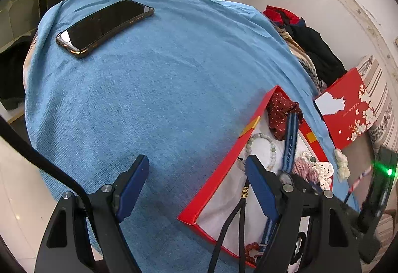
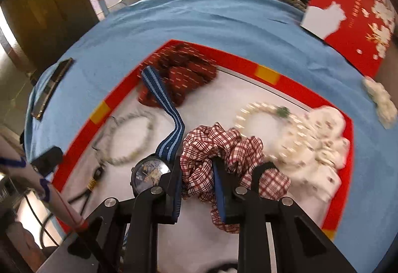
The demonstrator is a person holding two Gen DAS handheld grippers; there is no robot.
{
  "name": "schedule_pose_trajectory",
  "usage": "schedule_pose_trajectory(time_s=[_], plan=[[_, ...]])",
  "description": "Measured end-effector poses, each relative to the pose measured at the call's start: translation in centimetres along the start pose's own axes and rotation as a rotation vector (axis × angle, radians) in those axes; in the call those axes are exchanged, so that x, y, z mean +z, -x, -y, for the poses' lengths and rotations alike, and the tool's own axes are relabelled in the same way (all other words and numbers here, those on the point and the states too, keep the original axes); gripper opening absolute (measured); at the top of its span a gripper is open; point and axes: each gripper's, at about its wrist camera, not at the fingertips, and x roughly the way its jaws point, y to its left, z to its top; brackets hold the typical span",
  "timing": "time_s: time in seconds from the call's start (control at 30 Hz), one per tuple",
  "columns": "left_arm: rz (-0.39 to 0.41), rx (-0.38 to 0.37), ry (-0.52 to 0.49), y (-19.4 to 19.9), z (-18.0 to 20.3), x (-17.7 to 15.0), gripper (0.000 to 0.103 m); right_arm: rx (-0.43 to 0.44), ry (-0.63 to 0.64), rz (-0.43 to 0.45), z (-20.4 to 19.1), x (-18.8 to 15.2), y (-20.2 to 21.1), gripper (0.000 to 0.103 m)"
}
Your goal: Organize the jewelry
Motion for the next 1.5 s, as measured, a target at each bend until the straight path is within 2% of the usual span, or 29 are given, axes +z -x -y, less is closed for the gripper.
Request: schedule_pose_trajectory(time_s=[0.17,0.23,0.3,0.4,0.47,0.53,0.7,0.73,0.8,0.9,1.03,1.1,1.2,1.33,1.43,1.5], plan=[[0.019,0.013,-0.031,0.4,0.5,-0.1,0.079,0.074,0.014,-0.039,-0.2,-1.8,1.3,0.030],[0.025,0.015,-0.032,0.6,0.5,-0.2,0.079,0.096,0.019,-0.008,0.2,-2.9,3.4,0.031],[0.032,0.021,-0.043,0.7,0.6,-0.2,0.079,0.126,0.005,0.040,1.0,-3.7,5.5,0.038],[0.049,0.038,-0.068,1.0,1.1,-0.4,0.079,0.067,-0.052,0.109,3.0,-4.6,7.8,0.041],[0.068,0.043,-0.091,1.3,1.5,-0.5,0.079,0.006,-0.065,0.115,4.1,-5.3,8.1,0.041],[0.099,0.059,-0.124,2.0,2.1,-0.7,0.079,-0.016,-0.085,0.115,4.8,-6.2,8.4,0.041],[0.245,0.097,-0.225,4.8,3.5,-1.4,0.079,-0.060,-0.175,0.132,7.1,-8.9,9.3,0.041],[0.279,0.112,-0.235,5.4,3.7,-1.6,0.079,-0.071,-0.186,0.135,7.7,-8.9,9.5,0.041],[0.336,0.131,-0.239,6.5,3.9,-2.0,0.087,-0.112,-0.203,0.163,8.6,-8.3,9.9,0.041],[0.385,0.125,-0.220,7.7,3.8,-2.4,0.092,-0.119,-0.221,0.177,9.2,-5.8,9.5,0.041],[0.375,0.130,-0.226,7.7,4.4,-2.7,0.093,-0.176,-0.186,0.141,9.1,-2.9,6.6,0.041],[0.350,0.117,-0.254,7.3,4.8,-2.8,0.093,-0.171,-0.187,0.090,9.3,-2.2,4.5,0.041],[0.367,0.140,-0.285,7.2,5.3,-3.1,0.093,-0.193,-0.166,-0.008,9.5,-2.2,2.1,0.040],[0.389,0.176,-0.285,7.4,5.4,-3.1,0.093,-0.123,-0.155,-0.023,9.6,-3.5,3.3,0.040],[0.408,0.177,-0.271,7.9,5.4,-3.1,0.093,-0.129,-0.138,0.041,9.2,-4.9,6.3,0.041],[0.448,0.180,-0.269,8.8,5.4,-3.4,0.093,-0.136,-0.134,0.105,9.0,-7.1,9.4,0.050]])
